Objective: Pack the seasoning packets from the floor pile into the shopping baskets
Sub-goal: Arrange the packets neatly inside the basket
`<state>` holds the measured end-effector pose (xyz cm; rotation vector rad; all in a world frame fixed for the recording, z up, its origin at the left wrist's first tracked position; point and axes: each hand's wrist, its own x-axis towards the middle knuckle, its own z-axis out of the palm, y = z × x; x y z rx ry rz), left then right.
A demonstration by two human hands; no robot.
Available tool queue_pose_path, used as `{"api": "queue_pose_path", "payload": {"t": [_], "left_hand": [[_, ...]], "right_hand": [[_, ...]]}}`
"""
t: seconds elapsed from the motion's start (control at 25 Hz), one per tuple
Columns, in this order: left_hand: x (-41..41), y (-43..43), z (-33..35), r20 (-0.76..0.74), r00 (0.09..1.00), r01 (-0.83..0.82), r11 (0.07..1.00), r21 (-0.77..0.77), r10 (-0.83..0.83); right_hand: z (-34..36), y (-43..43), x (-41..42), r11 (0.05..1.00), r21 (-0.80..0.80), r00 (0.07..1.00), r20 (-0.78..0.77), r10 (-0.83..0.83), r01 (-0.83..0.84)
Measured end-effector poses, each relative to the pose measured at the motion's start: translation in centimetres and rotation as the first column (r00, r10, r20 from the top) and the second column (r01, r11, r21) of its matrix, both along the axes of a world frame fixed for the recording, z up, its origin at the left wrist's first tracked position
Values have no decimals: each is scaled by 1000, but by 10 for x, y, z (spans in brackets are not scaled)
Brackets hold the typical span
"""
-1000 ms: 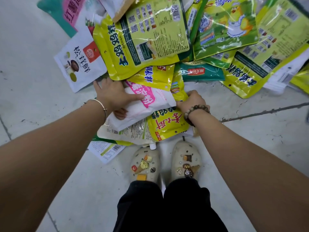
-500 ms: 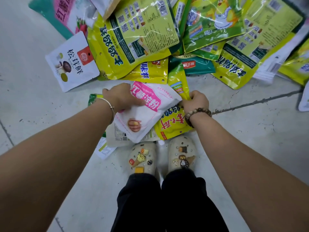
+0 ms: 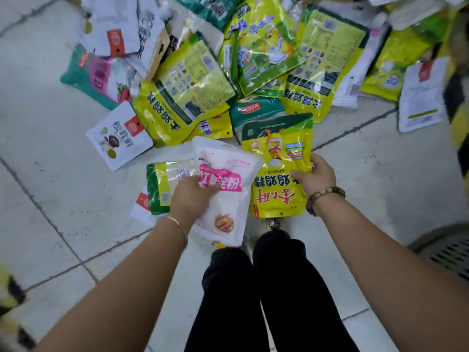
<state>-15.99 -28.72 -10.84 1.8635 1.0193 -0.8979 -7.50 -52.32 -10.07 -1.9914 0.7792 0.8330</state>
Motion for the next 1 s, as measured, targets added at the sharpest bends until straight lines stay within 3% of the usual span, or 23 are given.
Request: {"api": "queue_pose_path", "payload": {"t": [0.32, 0.56, 0.68, 0.88, 1.0], "left_hand": [[10, -23, 142, 213, 913, -351, 936, -21, 347], [38, -43, 248, 291, 931, -240, 970, 42, 218], [42, -69, 291, 304, 944, -140, 990, 31, 125], [36, -129, 328, 338, 941, 14, 1000, -22, -6], [23, -177, 332, 377, 918, 128, 992, 8, -121]], "right_hand": [[140, -33, -15, 976, 20, 970, 113, -216, 215], [249, -67, -40, 946, 95, 934, 158, -321, 309], [290, -95, -64, 885, 204, 881, 149, -450, 418], [317, -152, -115, 688, 399, 727, 73, -683, 606], [315, -190, -148, 528, 434, 565, 52, -824, 730]]}}
